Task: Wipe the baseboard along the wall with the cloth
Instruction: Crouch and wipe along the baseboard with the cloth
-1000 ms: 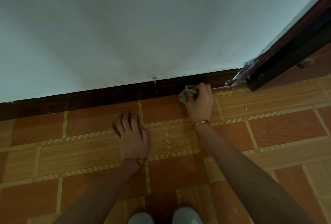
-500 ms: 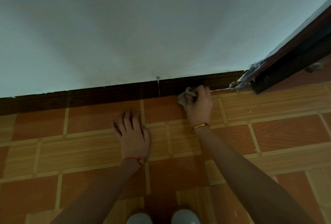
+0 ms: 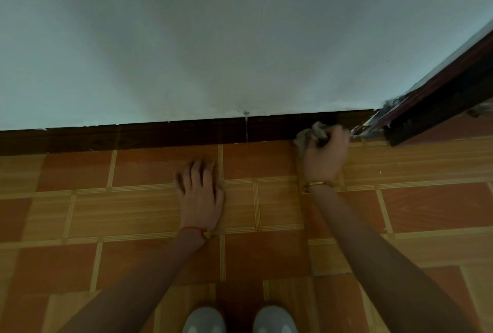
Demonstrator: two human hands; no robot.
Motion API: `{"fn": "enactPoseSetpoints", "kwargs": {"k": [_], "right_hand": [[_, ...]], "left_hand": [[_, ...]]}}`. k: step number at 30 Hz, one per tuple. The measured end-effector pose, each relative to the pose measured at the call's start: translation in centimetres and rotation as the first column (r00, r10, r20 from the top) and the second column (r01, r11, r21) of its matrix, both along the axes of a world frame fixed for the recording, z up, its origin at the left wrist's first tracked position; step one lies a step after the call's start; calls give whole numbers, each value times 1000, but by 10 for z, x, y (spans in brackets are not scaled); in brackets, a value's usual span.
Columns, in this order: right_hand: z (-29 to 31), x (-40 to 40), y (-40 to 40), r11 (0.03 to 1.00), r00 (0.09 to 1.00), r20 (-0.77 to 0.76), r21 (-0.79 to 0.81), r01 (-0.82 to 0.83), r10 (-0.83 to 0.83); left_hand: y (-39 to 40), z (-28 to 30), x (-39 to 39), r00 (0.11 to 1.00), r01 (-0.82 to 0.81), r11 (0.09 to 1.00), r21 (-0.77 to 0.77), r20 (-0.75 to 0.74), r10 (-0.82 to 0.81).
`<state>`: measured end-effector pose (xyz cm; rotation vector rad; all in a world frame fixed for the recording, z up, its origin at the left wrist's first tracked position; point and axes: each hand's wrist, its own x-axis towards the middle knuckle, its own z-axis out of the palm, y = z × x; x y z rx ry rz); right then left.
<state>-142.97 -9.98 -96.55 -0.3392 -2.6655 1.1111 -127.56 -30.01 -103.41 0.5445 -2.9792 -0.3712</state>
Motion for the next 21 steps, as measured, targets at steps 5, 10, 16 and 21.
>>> {"fn": "enactPoseSetpoints", "kwargs": {"k": [5,10,16,21], "right_hand": [[1,27,-68,969,977,-48,-130,-211,206],[9,17,-45,983,987,-160,-174,-64,36],[17,19,-64,972,969,-240,-233,-8,-49],[21,49,-130,941,937,-264,-190,-281,227]], "left_hand": [[-15,9,13,1000,-6,1000,-19,6,6],[-38,17,28,999,-36,999,11,13,36],[-56,15,42,998,-64,998,0,27,64],[-55,11,40,997,-77,997,21,22,77]]}}
